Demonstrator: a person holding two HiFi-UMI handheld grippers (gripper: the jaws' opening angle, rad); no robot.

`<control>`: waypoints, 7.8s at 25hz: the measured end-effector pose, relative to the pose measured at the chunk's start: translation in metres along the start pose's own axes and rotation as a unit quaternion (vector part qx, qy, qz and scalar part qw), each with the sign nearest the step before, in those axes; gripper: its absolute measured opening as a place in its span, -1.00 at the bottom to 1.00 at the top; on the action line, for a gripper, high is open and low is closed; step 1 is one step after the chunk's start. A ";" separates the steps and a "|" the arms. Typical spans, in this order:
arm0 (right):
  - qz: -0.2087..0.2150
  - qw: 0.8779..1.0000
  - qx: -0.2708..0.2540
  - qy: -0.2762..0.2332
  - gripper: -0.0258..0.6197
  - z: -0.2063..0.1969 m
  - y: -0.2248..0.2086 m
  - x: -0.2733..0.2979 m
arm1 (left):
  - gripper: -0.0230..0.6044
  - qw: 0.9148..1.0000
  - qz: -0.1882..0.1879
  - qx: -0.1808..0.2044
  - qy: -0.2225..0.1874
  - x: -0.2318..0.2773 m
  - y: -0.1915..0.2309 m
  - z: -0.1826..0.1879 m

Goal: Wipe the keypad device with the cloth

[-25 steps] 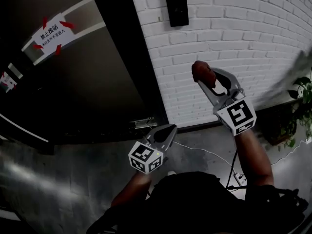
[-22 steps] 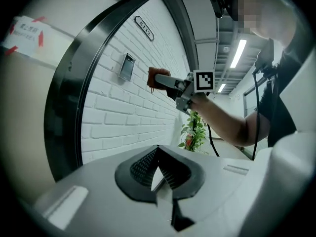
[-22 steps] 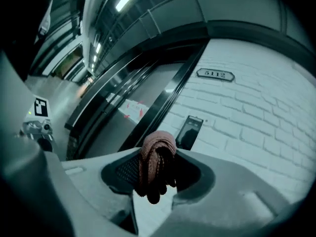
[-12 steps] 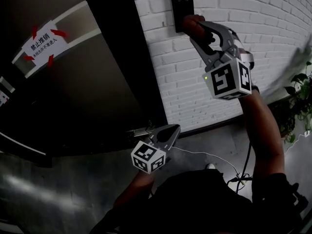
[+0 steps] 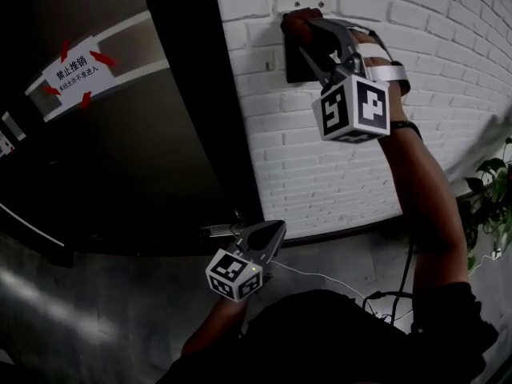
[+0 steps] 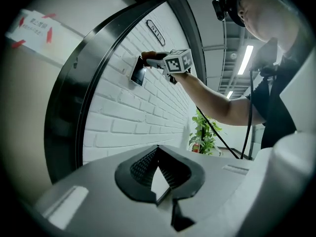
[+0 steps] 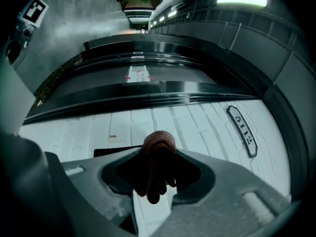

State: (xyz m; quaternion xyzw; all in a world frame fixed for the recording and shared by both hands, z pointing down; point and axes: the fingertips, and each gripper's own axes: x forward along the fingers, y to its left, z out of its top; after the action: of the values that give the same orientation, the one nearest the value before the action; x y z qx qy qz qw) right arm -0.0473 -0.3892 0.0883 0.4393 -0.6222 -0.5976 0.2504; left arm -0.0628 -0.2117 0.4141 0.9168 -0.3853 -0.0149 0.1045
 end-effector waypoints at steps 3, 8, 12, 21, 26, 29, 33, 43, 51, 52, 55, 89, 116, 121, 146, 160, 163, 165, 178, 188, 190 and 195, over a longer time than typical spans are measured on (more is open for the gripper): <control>-0.002 1.000 -0.004 -0.004 -0.47 -0.005 -0.005 0.012 | -0.88 1.000 0.011 0.004 -0.006 0.005 0.000 0.002; 0.003 1.000 0.000 -0.002 -0.47 -0.017 0.004 0.025 | -0.87 1.000 0.024 0.000 0.005 0.004 0.001 -0.005; 0.002 1.000 0.007 -0.005 -0.48 -0.018 0.011 0.026 | -0.88 0.999 0.036 -0.004 0.002 0.001 0.007 -0.004; 0.012 0.999 0.033 -0.003 -0.48 -0.020 0.027 0.019 | -0.87 0.999 0.034 -0.009 0.010 0.000 0.006 -0.008; 0.027 0.999 0.029 0.002 -0.48 -0.024 0.043 0.015 | -0.88 0.999 0.029 -0.009 0.014 0.002 0.003 -0.011; 0.035 0.999 0.026 0.006 -0.48 -0.024 0.054 0.011 | -0.88 0.999 0.030 -0.009 0.015 0.003 0.004 -0.012; 0.049 0.998 0.025 0.009 -0.48 -0.029 0.072 0.008 | -0.87 0.999 0.033 -0.012 0.019 0.002 0.005 -0.014; 0.073 0.997 0.028 0.013 -0.48 -0.036 0.102 0.002 | -0.87 0.999 0.031 -0.013 0.021 0.004 0.002 -0.016; 0.091 0.995 0.023 0.020 -0.48 -0.042 0.121 -0.003 | -0.88 0.999 0.027 -0.013 0.023 0.004 0.000 -0.017; 0.092 0.995 0.024 0.021 -0.48 -0.042 0.123 -0.004 | -0.88 0.999 0.027 -0.012 0.023 0.004 -0.001 -0.017; 0.093 0.995 0.029 0.028 -0.48 -0.042 0.125 -0.006 | -0.88 0.999 0.026 -0.012 0.023 0.004 -0.001 -0.017; 0.170 0.981 0.085 0.042 -0.49 -0.047 0.160 -0.025 | -0.87 0.999 0.038 -0.015 0.026 -0.008 0.003 -0.020; 0.027 0.999 0.039 0.024 -0.49 -0.013 -0.002 0.030 | -0.87 0.999 0.047 -0.021 0.017 -0.015 0.008 -0.020; 0.030 0.998 0.040 0.023 -0.49 -0.015 0.006 0.029 | -0.88 0.999 0.046 -0.021 0.019 -0.014 0.009 -0.021; 0.093 0.994 0.053 0.031 -0.49 -0.034 0.098 0.006 | -0.87 0.999 0.040 -0.019 0.023 -0.010 0.008 -0.021; 0.120 0.990 0.054 0.041 -0.49 -0.042 0.132 -0.004 | -0.87 0.998 0.047 0.003 0.032 -0.013 0.004 -0.024; 0.124 0.990 0.056 0.045 -0.49 -0.045 0.136 -0.005 | -0.87 0.998 0.046 -0.002 0.032 -0.015 0.005 -0.025; 0.126 0.989 0.057 0.046 -0.49 -0.045 0.139 -0.005 | -0.88 0.999 0.046 -0.005 0.029 -0.016 0.006 -0.024; 0.159 0.982 0.056 0.085 -0.49 -0.053 0.166 -0.010 | -0.88 0.999 0.040 -0.009 0.027 -0.032 0.007 -0.028; 0.212 0.904 0.365 0.065 -0.49 -0.037 0.212 -0.089 | -0.88 0.999 0.019 -0.009 0.038 -0.059 0.013 -0.037; 0.210 0.861 0.461 0.054 -0.49 -0.033 0.220 -0.118 | -0.88 0.999 0.017 -0.009 0.037 -0.064 0.017 -0.039; 0.194 0.762 0.618 0.015 -0.49 -0.015 0.238 -0.192 | -0.87 0.999 0.005 -0.011 0.034 -0.067 0.021 -0.042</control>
State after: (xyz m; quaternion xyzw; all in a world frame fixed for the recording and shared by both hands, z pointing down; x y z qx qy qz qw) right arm 0.0009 -0.2583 0.3609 0.3777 -0.9247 -0.0154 0.0451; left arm -0.1200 -0.1706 0.4561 0.9134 -0.3862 0.0123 0.1278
